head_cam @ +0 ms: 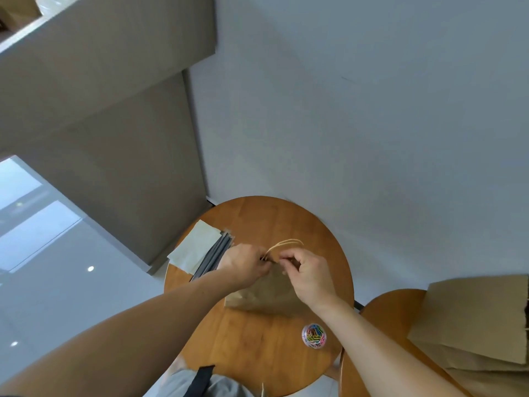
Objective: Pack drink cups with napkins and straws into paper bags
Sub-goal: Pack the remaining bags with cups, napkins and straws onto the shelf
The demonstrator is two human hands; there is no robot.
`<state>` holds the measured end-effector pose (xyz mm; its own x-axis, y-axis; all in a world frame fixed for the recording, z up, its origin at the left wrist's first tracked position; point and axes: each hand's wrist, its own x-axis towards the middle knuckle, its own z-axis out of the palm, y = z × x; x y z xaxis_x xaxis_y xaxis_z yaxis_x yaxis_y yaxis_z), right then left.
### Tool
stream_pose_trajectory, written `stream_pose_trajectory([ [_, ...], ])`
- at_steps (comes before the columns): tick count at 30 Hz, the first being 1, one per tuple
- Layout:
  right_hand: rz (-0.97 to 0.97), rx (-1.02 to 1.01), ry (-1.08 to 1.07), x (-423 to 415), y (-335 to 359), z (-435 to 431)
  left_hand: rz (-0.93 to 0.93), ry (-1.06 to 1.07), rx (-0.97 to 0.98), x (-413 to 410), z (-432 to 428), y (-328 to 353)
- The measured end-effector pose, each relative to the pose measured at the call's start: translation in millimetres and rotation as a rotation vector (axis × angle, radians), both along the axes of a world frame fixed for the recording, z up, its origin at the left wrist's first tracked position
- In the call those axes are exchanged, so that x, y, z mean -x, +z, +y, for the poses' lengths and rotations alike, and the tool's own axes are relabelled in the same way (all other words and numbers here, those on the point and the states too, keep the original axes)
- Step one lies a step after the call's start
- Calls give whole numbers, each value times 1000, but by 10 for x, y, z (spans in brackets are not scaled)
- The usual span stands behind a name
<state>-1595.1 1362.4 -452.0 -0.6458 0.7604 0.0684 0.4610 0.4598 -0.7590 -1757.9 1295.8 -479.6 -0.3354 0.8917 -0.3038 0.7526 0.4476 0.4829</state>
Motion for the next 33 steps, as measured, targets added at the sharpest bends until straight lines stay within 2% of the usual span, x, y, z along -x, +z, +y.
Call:
stream_pose_trajectory([
  [6,-151,-6,27,45,-35,85,-34,-23,-66,29,34,-16],
  [18,-159,-72,53,101,-75,141,-1,-81,-97,45,30,-27],
  [33,-296,-168,178,104,-138,216,-3,-86,-198,40,-8,-65],
])
